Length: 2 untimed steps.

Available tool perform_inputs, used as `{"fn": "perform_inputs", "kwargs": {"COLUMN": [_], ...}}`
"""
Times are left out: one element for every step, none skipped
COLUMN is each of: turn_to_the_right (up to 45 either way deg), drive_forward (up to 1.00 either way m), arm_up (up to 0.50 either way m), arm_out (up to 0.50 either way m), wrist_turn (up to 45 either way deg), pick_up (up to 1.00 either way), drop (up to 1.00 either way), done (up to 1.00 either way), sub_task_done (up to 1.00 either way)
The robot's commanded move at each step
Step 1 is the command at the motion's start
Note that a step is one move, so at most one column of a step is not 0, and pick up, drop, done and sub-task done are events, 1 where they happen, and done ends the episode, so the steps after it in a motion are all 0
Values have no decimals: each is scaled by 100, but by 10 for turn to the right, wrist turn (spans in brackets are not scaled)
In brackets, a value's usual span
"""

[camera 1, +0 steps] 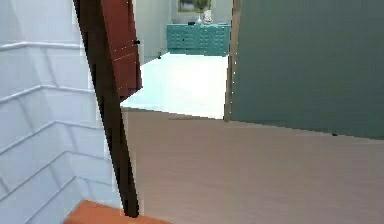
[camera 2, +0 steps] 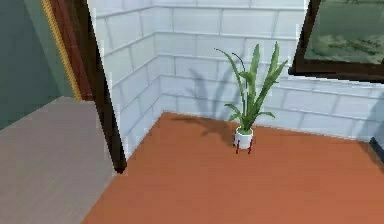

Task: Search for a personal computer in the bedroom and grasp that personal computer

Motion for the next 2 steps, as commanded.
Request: {"fn": "perform_inputs", "kwargs": {"turn_to_the_right": [0,-30], "drive_forward": [75,0], "arm_up": [0,0], "arm_out": [0,0], "wrist_turn": [0,0], "pick_up": [0,0], "drop": [0,0], "done": [0,0], "sub_task_done": [0,0]}}
